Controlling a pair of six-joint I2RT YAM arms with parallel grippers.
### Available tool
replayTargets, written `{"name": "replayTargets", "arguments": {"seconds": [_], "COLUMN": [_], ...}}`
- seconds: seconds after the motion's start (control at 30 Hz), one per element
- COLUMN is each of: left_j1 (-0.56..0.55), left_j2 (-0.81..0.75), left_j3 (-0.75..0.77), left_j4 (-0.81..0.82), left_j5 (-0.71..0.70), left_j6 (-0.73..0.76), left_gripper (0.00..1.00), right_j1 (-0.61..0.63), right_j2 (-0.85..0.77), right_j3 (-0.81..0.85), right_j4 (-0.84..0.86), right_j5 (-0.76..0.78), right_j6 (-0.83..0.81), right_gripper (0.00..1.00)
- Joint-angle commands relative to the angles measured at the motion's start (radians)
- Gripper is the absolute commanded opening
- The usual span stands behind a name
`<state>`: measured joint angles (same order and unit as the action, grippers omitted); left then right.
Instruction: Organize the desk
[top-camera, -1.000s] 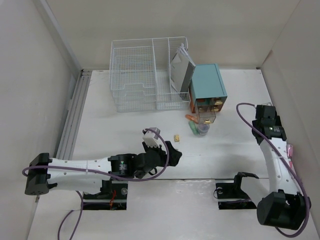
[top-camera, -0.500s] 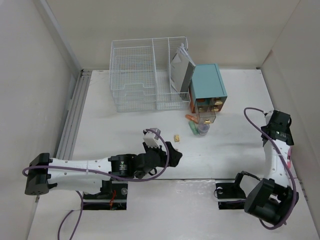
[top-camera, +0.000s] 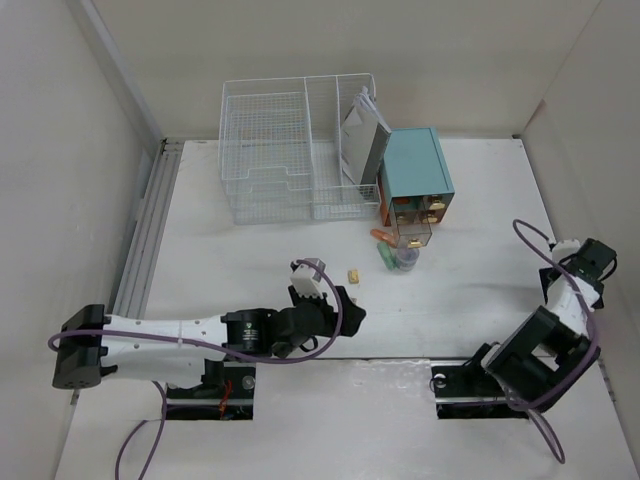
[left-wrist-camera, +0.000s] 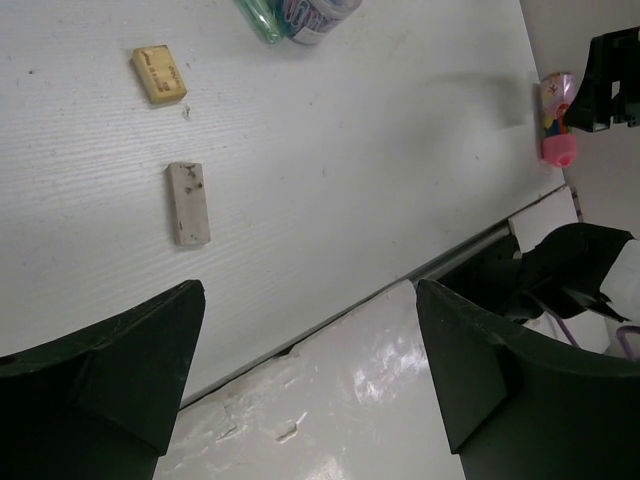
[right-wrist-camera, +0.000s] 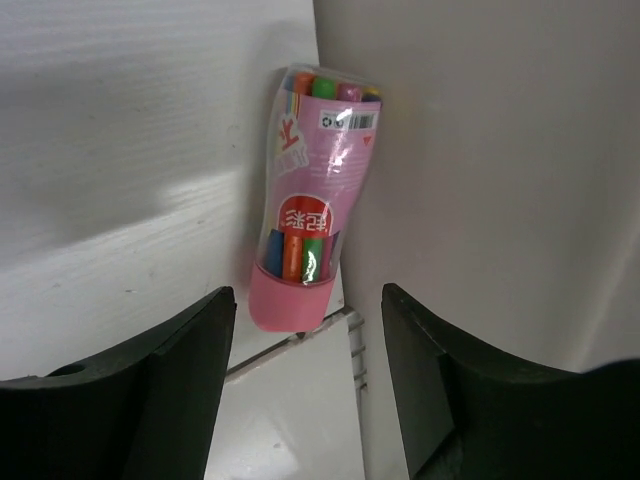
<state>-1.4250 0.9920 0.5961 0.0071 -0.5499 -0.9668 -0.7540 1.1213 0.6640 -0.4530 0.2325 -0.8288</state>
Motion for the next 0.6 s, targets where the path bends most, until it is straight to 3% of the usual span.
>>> {"name": "replayTargets", "arguments": {"seconds": [0.0,0.57], "left_j1": [-0.005,-0.014], "left_j2": [0.011,0.086], "left_j3": [0.002,0.041], "left_j4": [0.025,0.025], "left_j5": [-0.002,0.007], "left_j6": [-0.001,-0.001], "left_gripper": [0.84,0.84], "right_j1": [-0.091,-0.261], "right_j2": [0.07,0.353], "right_j3": [0.037,0.106], "right_j4": [0.079,0.116], "right_j5": [-0.11,-0.294], "right_j6": [-0.062,-0.085], "right_gripper": [0.66,0.62]}}
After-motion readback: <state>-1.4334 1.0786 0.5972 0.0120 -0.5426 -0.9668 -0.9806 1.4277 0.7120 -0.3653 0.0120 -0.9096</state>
